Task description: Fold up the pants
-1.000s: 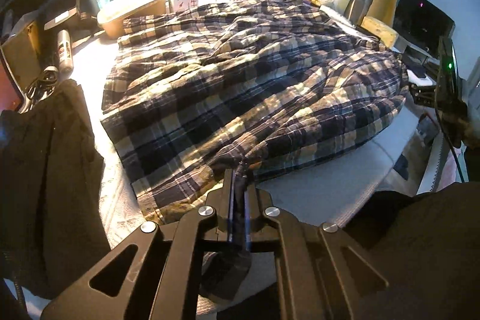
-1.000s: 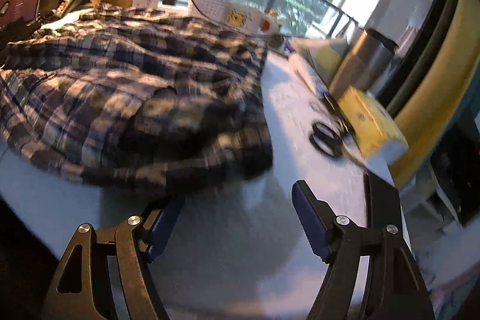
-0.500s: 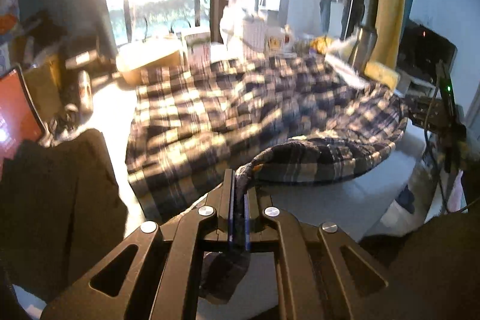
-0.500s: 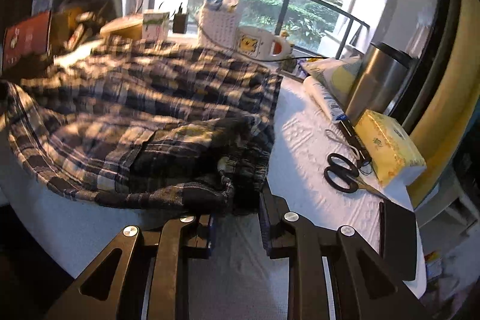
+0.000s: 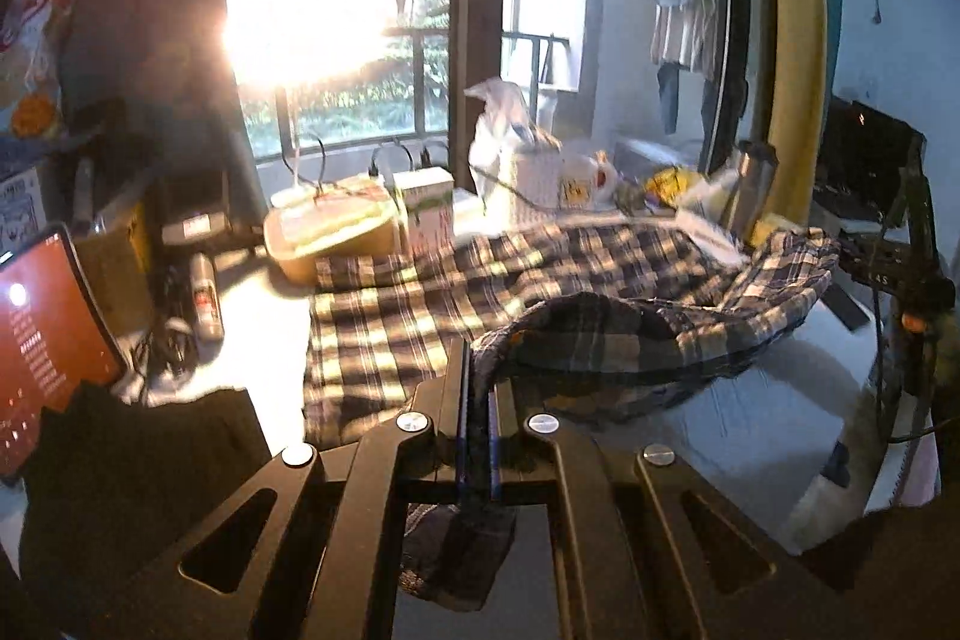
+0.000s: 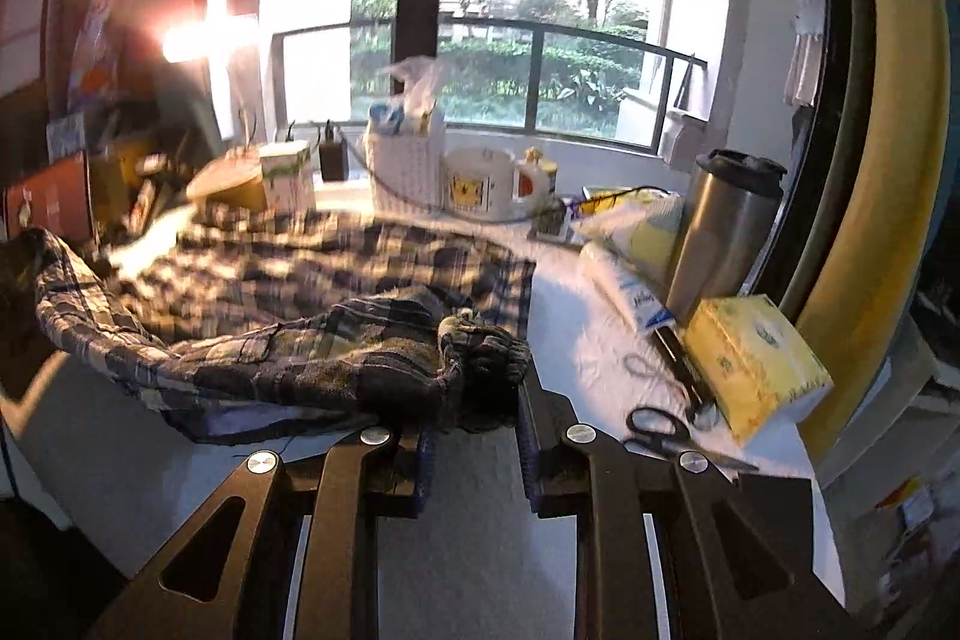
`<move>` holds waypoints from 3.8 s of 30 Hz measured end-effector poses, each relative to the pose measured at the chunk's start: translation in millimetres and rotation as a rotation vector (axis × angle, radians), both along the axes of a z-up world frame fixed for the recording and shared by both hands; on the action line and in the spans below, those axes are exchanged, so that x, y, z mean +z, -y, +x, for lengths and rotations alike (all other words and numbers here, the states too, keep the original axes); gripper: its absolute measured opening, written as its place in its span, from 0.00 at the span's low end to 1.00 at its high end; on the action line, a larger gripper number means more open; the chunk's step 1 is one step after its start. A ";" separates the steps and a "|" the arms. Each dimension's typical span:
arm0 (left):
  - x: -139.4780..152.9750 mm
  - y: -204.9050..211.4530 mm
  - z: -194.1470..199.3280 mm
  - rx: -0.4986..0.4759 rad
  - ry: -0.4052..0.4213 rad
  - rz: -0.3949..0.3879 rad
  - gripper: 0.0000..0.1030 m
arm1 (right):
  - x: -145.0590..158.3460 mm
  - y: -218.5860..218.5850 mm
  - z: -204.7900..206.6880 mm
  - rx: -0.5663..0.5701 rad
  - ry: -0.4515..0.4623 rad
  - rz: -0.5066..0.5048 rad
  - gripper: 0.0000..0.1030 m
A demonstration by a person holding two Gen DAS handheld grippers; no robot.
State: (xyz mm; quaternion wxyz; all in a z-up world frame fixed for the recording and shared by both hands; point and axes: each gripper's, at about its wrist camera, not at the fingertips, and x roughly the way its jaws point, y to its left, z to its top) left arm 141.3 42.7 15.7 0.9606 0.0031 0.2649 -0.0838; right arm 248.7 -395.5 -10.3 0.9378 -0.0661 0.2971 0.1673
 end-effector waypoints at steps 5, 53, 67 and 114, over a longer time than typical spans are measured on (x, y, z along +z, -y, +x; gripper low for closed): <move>12.4 -7.7 25.2 0.003 0.040 0.011 0.03 | 12.5 3.5 22.9 -0.030 0.008 0.080 0.22; -62.4 -99.0 230.7 0.140 -0.236 0.037 0.64 | -61.7 -57.3 278.4 -0.110 -0.179 -0.056 0.31; -109.9 -92.4 145.5 0.136 -0.390 -0.142 0.64 | -40.7 -39.4 214.5 -0.148 -0.157 0.003 0.84; -90.0 -101.9 82.6 0.222 -0.382 -0.063 0.08 | -85.3 15.7 90.1 -0.197 -0.350 0.056 0.58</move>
